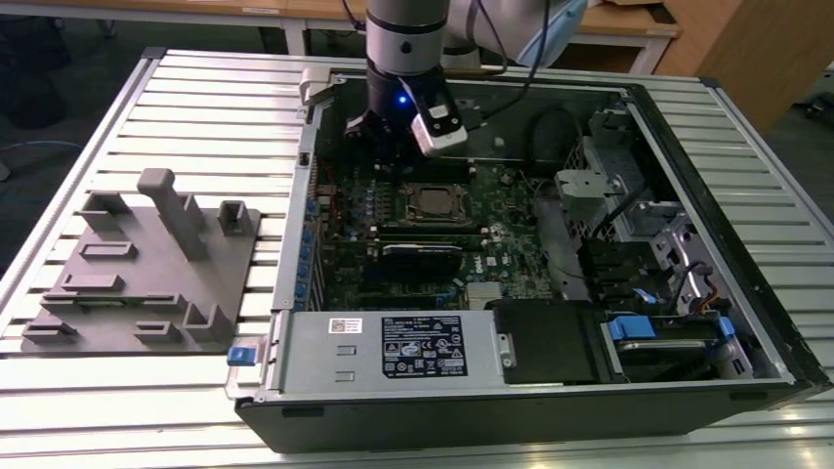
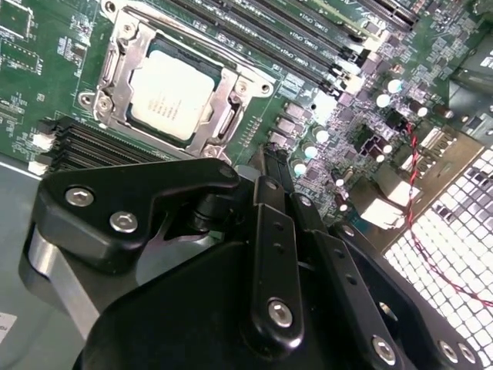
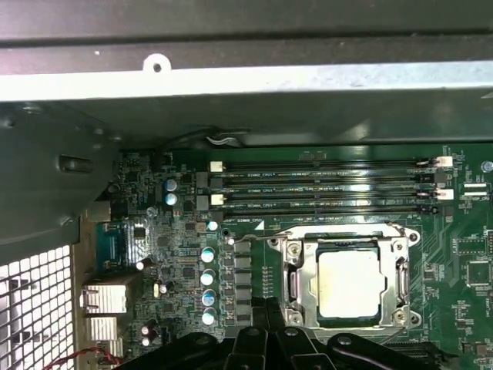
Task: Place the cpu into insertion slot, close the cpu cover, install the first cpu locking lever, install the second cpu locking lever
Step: 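Install the first cpu locking lever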
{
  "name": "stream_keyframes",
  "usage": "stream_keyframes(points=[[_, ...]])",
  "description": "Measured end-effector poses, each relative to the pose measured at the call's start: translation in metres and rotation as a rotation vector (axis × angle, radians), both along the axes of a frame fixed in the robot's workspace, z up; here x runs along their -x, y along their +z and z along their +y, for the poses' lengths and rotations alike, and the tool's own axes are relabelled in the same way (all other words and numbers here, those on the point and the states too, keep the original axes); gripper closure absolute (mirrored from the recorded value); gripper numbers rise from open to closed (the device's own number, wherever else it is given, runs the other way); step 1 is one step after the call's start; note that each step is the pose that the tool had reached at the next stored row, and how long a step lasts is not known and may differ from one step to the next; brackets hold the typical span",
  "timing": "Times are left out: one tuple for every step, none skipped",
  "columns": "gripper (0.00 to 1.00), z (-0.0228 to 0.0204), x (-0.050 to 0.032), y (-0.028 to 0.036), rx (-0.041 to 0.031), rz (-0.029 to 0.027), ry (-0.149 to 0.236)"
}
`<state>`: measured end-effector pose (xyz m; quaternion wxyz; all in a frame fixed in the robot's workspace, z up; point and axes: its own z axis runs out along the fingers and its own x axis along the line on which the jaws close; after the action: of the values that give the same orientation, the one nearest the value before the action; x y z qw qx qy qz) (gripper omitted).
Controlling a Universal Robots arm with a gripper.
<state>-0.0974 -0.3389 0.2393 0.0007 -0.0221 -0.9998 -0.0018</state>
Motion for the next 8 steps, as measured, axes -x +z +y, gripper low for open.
stream_keyframes(points=[[0.89, 0.0000, 0.0021, -0.0002, 0.0000, 0.0000, 0.000], [0.89, 0.0000, 0.0029, -0.0002, 0.0001, 0.0001, 0.000], [0.89, 0.0000, 0.0038, -0.0003, 0.0001, 0.0001, 0.000], [0.89, 0.0000, 0.0047, -0.0004, 0.0001, 0.0000, 0.000], [0.89, 0.0000, 0.0055, -0.0004, 0.0001, 0.0001, 0.000], [0.89, 0.0000, 0.0060, -0.0005, 0.0001, 0.0000, 0.000], [0.89, 0.0000, 0.0061, -0.0004, 0.0001, 0.0001, 0.000], [0.89, -0.0001, 0.0062, -0.0004, -0.0021, 0.0003, 0.000]])
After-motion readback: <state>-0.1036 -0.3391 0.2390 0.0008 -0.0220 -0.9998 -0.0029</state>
